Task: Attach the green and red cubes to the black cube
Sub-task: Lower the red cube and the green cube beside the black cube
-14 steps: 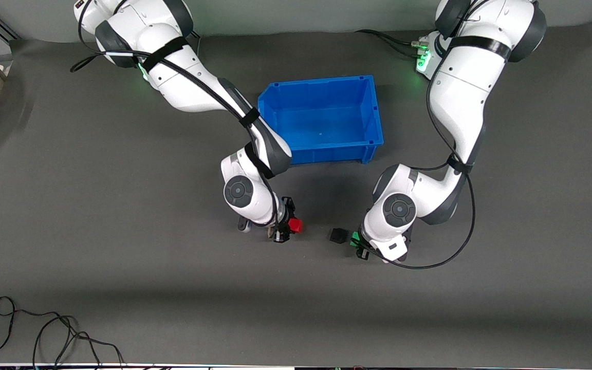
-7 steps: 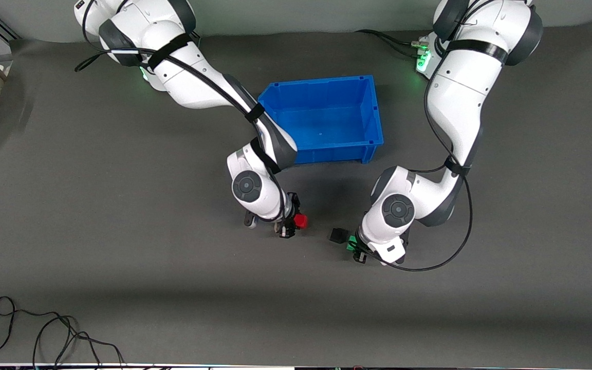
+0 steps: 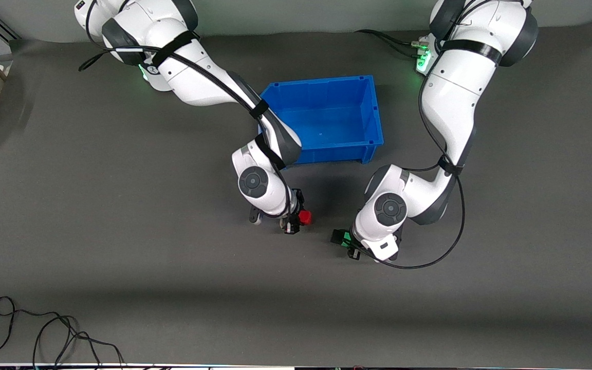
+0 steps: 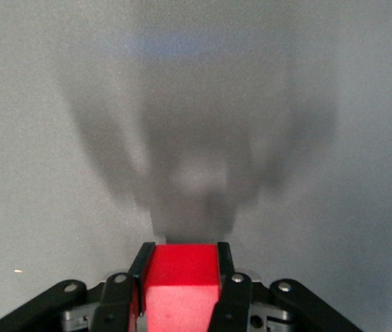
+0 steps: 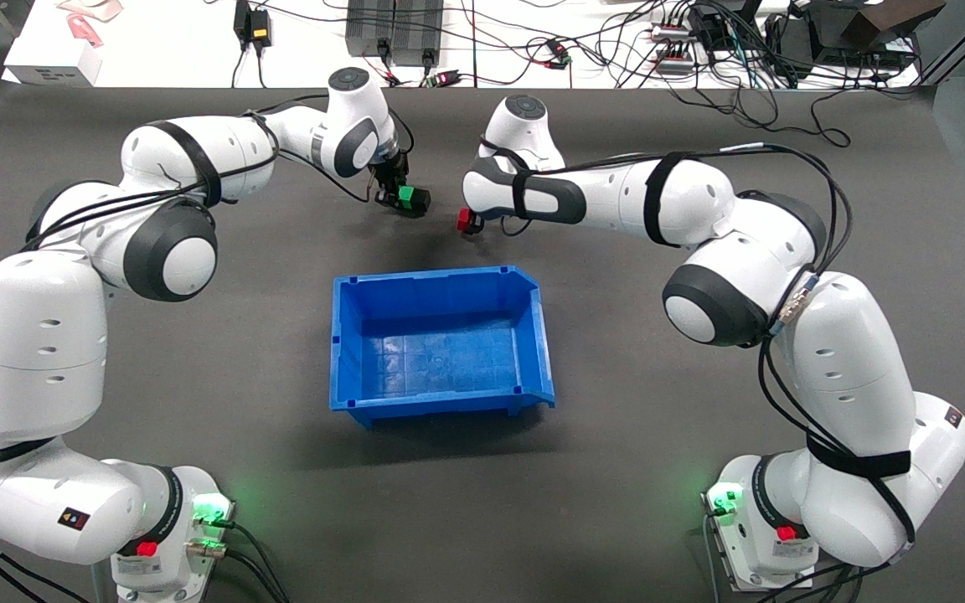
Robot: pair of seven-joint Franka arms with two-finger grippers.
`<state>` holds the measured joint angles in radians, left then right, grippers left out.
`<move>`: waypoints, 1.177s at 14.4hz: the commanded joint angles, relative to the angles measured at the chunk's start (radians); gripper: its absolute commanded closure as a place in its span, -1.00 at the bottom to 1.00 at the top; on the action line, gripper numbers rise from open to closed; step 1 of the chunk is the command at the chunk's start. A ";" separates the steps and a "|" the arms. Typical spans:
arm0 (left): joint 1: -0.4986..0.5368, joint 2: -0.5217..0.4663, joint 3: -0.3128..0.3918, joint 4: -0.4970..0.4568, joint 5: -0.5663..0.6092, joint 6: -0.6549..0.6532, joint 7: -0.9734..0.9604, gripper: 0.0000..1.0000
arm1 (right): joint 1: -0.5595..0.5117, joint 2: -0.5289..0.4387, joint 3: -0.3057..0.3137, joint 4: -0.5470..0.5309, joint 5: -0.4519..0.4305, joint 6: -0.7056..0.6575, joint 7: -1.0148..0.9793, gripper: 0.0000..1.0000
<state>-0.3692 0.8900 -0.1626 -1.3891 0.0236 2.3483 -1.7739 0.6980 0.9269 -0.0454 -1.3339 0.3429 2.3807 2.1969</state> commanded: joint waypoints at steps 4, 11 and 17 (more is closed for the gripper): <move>-0.030 0.001 0.011 0.027 -0.007 -0.032 -0.071 1.00 | 0.015 0.052 -0.010 0.070 -0.022 -0.006 0.035 1.00; -0.062 0.001 0.009 0.033 -0.031 -0.064 -0.108 1.00 | 0.009 0.125 -0.013 0.171 -0.024 -0.005 0.040 1.00; -0.076 0.009 0.009 0.033 -0.034 -0.061 -0.113 1.00 | 0.008 0.158 -0.016 0.173 -0.022 0.058 0.038 1.00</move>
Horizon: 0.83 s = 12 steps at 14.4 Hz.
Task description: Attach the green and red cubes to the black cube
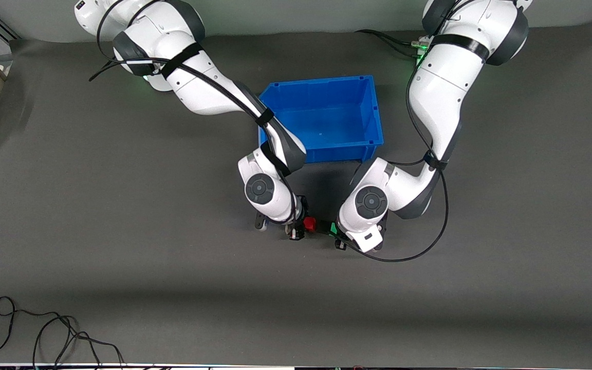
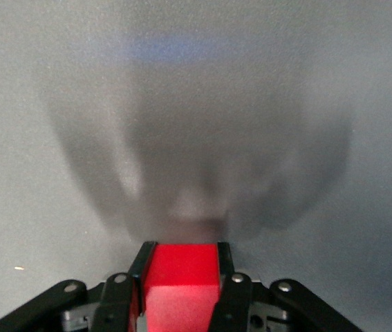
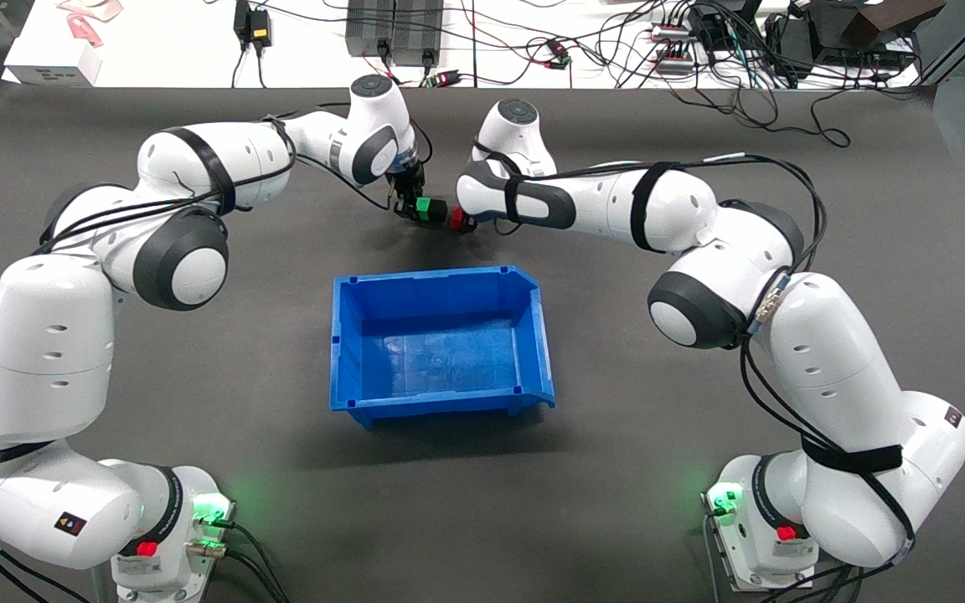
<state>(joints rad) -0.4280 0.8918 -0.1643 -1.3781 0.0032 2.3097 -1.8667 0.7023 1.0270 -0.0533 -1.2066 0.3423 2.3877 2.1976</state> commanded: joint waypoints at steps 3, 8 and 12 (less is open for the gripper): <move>-0.017 0.007 0.011 0.022 -0.017 -0.024 -0.023 1.00 | 0.003 0.065 -0.008 0.048 -0.022 0.064 0.037 1.00; -0.017 0.007 0.011 0.022 -0.019 -0.021 -0.023 1.00 | 0.003 0.067 -0.008 0.061 -0.020 0.064 0.036 1.00; -0.009 0.009 0.012 0.025 -0.028 -0.012 -0.045 1.00 | 0.002 0.067 -0.007 0.085 -0.011 0.064 0.039 1.00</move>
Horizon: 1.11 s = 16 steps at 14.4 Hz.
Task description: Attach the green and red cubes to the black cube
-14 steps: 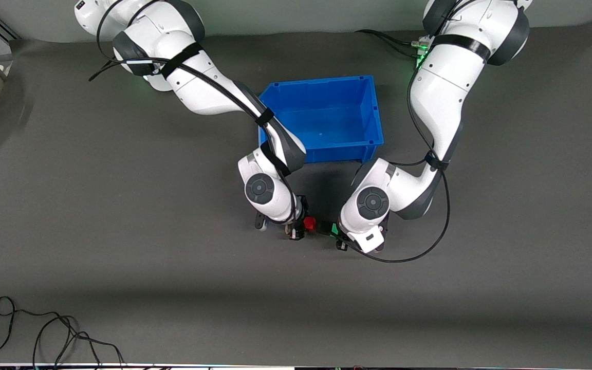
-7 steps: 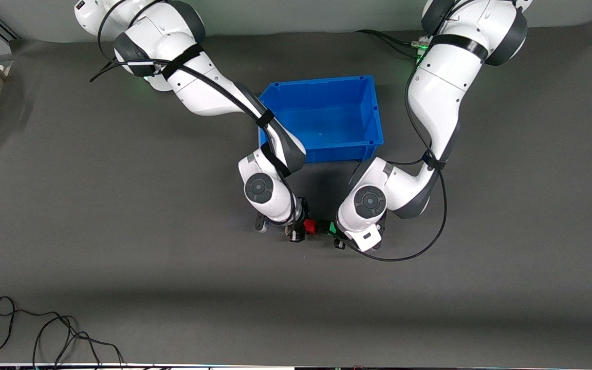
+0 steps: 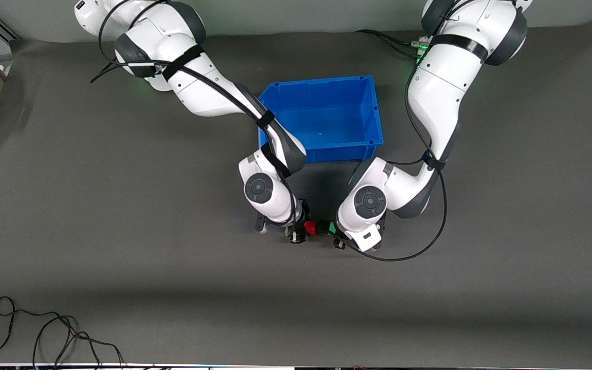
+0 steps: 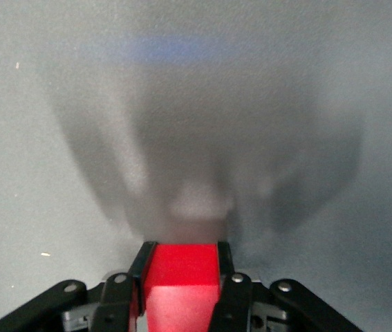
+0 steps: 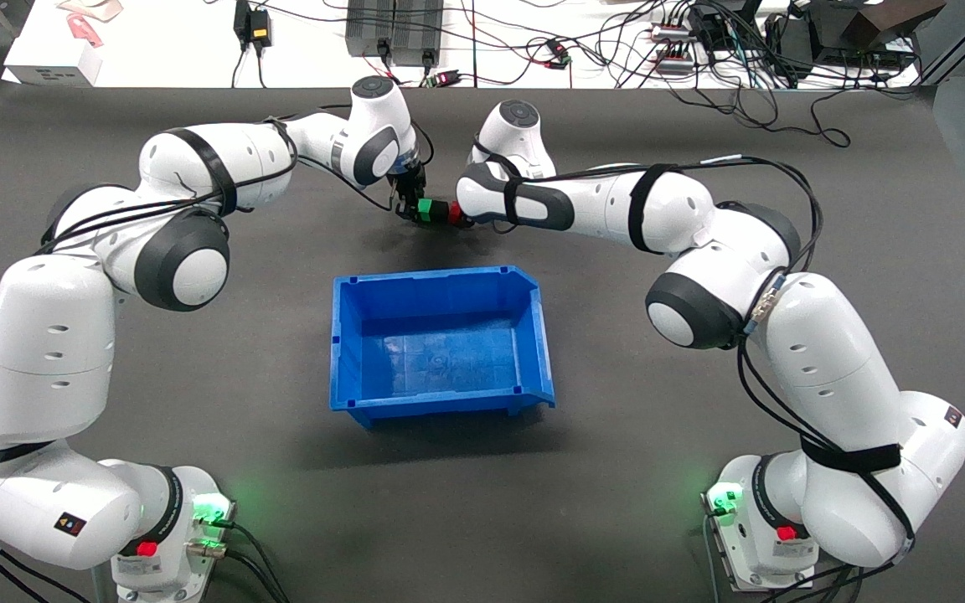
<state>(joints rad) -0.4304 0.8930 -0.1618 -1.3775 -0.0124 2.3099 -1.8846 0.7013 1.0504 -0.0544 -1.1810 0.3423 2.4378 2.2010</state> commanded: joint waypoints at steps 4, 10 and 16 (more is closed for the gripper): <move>-0.007 0.007 0.011 0.024 -0.006 -0.007 -0.027 0.23 | 0.003 0.039 -0.002 0.064 -0.011 0.013 0.034 1.00; -0.005 -0.003 0.016 0.047 0.003 -0.024 -0.027 -0.87 | 0.003 0.039 -0.005 0.081 -0.020 0.013 0.017 -0.97; 0.113 -0.120 0.013 0.041 0.003 -0.199 0.210 -1.00 | -0.006 -0.022 -0.010 0.083 -0.025 -0.016 0.014 -0.99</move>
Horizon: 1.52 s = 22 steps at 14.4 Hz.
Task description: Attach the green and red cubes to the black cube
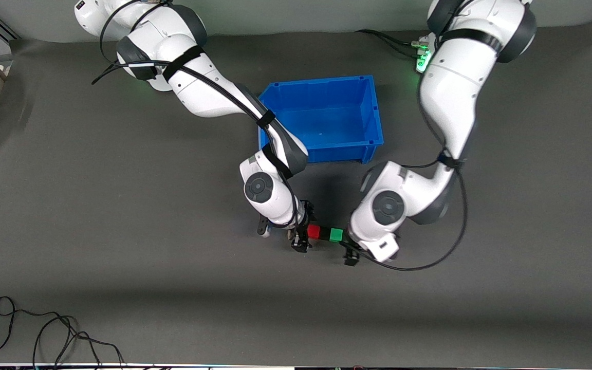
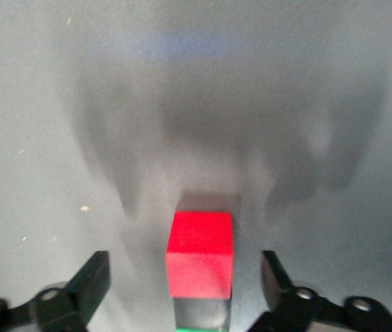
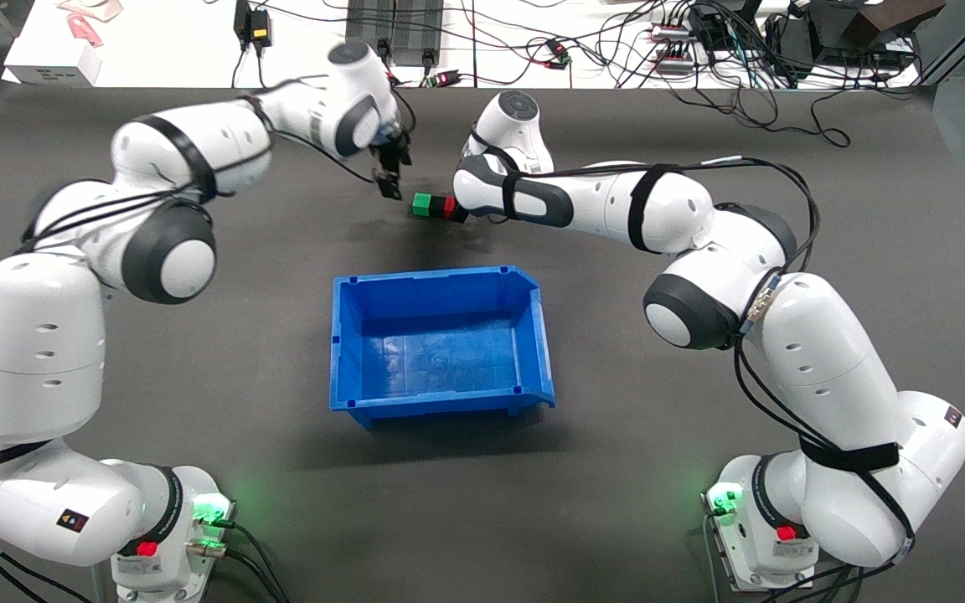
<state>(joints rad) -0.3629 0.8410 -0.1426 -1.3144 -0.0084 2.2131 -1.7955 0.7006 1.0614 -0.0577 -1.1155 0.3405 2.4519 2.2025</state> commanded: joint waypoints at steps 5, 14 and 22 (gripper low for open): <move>0.147 -0.235 0.004 -0.124 0.027 -0.270 0.500 -1.00 | -0.041 -0.207 -0.008 0.007 -0.044 -0.337 -0.333 -0.99; 0.405 -0.663 0.000 -0.521 0.045 -0.268 1.368 -1.00 | -0.275 -0.593 -0.017 -0.006 -0.080 -0.968 -0.976 -0.99; 0.432 -0.858 0.003 -0.608 0.061 -0.280 1.778 -1.00 | -0.340 -0.785 -0.106 -0.091 -0.247 -1.271 -1.546 -0.99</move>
<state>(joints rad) 0.0691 0.0306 -0.1384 -1.8824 0.0413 1.9215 -0.0825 0.3565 0.3381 -0.1140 -1.1214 0.1167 1.1787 0.8241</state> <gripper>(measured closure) 0.000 0.000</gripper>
